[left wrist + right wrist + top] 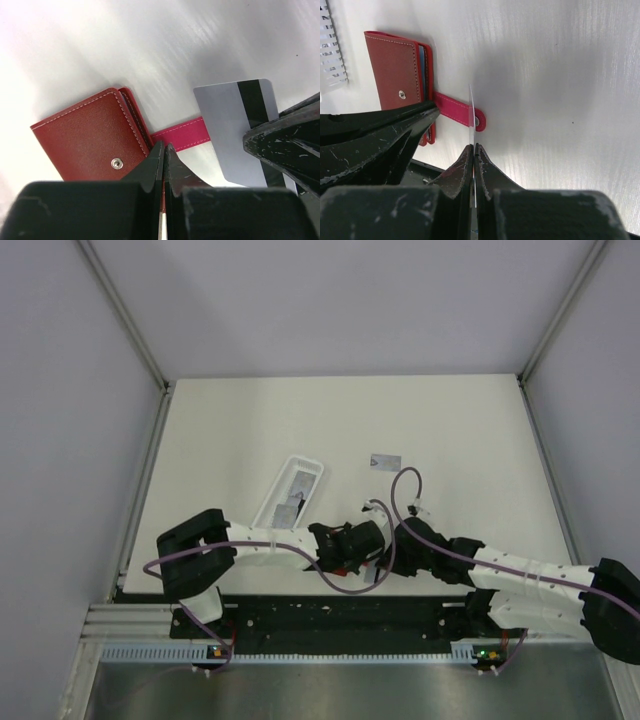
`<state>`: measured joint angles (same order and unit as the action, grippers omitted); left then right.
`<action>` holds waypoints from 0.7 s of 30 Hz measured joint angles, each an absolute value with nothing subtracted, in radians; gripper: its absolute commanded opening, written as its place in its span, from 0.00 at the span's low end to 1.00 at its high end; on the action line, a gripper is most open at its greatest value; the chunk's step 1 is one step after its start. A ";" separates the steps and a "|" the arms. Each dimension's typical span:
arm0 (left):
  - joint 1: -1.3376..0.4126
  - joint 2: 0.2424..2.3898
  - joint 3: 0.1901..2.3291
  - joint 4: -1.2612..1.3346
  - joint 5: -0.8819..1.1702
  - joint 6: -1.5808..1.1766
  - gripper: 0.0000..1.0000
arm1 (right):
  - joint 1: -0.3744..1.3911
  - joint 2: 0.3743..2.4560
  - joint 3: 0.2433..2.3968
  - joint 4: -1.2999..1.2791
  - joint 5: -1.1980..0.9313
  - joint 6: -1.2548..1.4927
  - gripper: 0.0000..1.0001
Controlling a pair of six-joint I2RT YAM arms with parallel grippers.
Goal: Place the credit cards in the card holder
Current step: Pick up the credit card from the center of the board.
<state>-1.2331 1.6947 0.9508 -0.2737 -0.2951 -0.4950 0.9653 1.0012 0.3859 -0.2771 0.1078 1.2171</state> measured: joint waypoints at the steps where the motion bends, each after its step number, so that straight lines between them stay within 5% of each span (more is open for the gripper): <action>1: -1.233 1.695 0.955 -0.284 -0.307 -0.494 0.00 | 0.965 1.001 0.386 -0.276 0.107 1.217 0.00; 21: -1.232 1.666 0.973 -0.415 -0.428 -0.461 0.00 | 0.959 0.948 0.373 -0.281 0.111 1.212 0.00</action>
